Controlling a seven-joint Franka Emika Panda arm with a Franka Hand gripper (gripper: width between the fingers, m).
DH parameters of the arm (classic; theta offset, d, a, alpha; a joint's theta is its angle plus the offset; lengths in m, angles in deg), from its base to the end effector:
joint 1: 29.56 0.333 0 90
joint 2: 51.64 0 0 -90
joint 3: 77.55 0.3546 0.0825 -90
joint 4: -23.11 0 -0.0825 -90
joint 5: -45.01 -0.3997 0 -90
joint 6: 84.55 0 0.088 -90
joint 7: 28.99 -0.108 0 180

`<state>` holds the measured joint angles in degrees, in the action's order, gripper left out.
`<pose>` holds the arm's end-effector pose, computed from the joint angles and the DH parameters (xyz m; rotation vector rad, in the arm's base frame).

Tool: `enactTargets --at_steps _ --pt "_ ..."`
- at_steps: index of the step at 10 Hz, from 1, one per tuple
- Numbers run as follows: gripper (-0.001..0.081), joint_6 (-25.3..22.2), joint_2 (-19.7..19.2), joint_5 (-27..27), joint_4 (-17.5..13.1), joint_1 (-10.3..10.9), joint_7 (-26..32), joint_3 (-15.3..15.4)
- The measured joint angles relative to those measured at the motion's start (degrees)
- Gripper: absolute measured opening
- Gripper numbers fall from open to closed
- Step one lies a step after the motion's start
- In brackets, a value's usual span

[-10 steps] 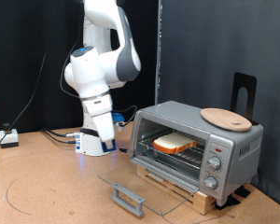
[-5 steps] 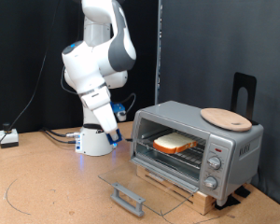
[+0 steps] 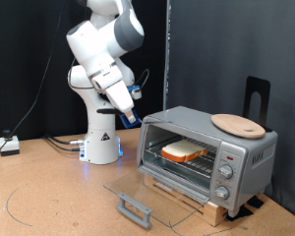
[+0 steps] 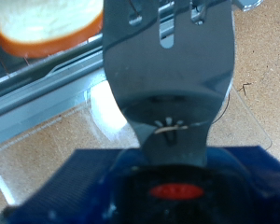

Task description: Make a piece of toast with the oven

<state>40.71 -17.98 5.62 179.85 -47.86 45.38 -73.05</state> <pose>0.3447 -0.0608 0.4258 -2.6017 -0.8766 -0.5573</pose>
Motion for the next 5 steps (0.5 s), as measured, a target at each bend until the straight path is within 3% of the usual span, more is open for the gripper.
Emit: enactTargets --at_steps 2,3,5 --pt "0.0419 -3.1 1.3 4.3 -1.2 -0.9 -5.3 1.7" --pt "0.0419 -3.0 1.2 3.6 -1.1 -0.9 -4.6 1.6" --pt "0.0419 -4.9 1.5 -1.4 -0.9 2.0 0.5 1.4"
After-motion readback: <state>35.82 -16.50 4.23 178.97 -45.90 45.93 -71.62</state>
